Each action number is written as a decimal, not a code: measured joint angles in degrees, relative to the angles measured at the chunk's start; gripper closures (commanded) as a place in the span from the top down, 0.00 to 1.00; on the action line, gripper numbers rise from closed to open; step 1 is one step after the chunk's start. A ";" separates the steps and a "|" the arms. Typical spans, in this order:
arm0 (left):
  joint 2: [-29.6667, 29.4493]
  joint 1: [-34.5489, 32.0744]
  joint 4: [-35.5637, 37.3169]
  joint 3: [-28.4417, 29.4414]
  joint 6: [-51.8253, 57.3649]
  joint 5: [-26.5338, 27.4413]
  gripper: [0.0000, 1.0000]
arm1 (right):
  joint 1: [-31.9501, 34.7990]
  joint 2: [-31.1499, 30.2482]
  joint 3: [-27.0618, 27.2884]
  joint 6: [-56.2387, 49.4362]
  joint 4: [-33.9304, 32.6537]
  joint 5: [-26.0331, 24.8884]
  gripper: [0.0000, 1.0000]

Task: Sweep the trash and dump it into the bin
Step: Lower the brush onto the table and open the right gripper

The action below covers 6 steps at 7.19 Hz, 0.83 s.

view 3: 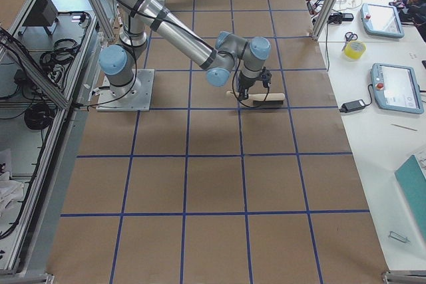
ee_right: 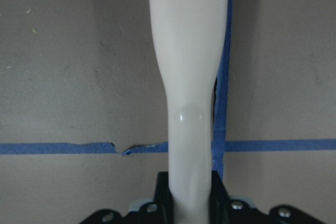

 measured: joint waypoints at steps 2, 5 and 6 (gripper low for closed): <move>0.68 -0.41 4.89 -3.05 0.38 0.96 0.00 | -0.01 0.00 -0.10 -0.05 -0.12 0.09 1.00; 2.92 -0.64 13.26 -8.53 2.28 1.32 0.00 | -0.01 -2.50 -1.75 0.58 1.15 0.03 1.00; 3.64 -0.91 14.90 -8.93 2.31 1.86 0.00 | 0.03 -5.21 -2.56 0.89 3.42 0.06 1.00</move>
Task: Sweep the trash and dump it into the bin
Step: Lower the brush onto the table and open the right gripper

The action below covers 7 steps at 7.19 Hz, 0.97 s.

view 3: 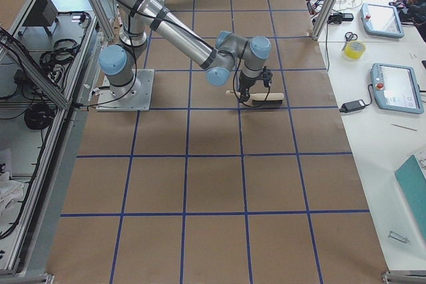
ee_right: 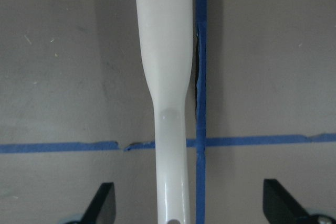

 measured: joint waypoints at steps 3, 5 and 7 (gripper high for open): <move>1.86 -1.84 6.50 -0.95 -0.28 2.65 0.00 | 1.40 -8.14 -1.76 8.23 10.11 1.16 1.00; 3.45 -2.86 14.84 -5.12 -0.31 3.93 0.00 | 3.06 -12.29 -2.38 9.61 14.37 1.59 1.00; 5.52 -3.11 18.73 -9.48 -0.17 4.15 0.00 | 7.49 -14.32 -5.39 10.22 15.31 1.33 1.00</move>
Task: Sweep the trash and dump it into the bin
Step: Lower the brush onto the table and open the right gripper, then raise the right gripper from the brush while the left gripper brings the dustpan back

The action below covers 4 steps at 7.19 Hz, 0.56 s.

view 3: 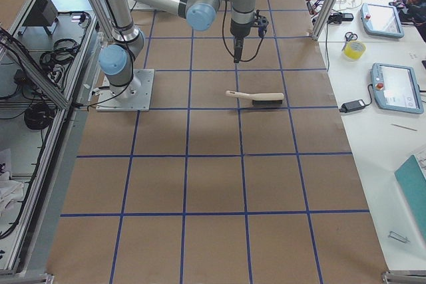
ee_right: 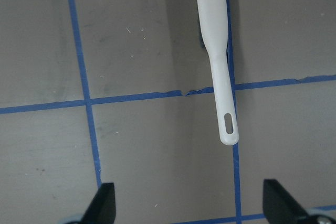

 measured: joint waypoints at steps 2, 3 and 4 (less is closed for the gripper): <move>0.82 -0.13 1.31 -1.38 0.02 0.08 0.00 | 4.65 -0.83 -2.83 4.11 1.02 0.21 1.00; 1.04 -0.16 1.54 -1.95 0.03 0.07 0.00 | 6.48 -1.04 -3.17 5.36 1.83 0.70 1.00; 1.29 -0.18 1.53 -2.36 0.16 -0.12 0.00 | 9.13 -1.20 -3.33 5.73 2.02 1.89 1.00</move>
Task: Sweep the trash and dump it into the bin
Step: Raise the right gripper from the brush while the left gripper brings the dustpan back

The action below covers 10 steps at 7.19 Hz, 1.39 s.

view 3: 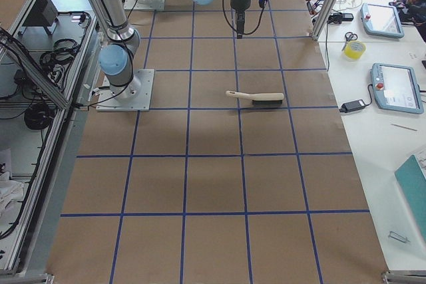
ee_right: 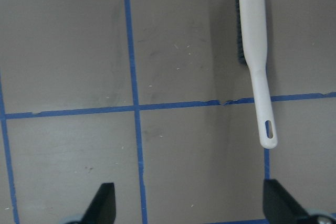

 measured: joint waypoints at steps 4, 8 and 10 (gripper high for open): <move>0.83 -0.02 -5.70 1.15 1.13 -5.54 0.00 | 4.43 -0.42 -0.32 -0.40 0.88 1.70 1.00; 1.49 -1.26 -27.04 6.32 -3.83 -14.45 0.00 | 4.25 -2.34 0.08 -0.32 3.62 1.09 1.00; 2.36 -4.77 -38.50 7.57 -11.95 -16.26 0.00 | 4.25 -2.48 0.19 -0.21 5.09 0.81 1.00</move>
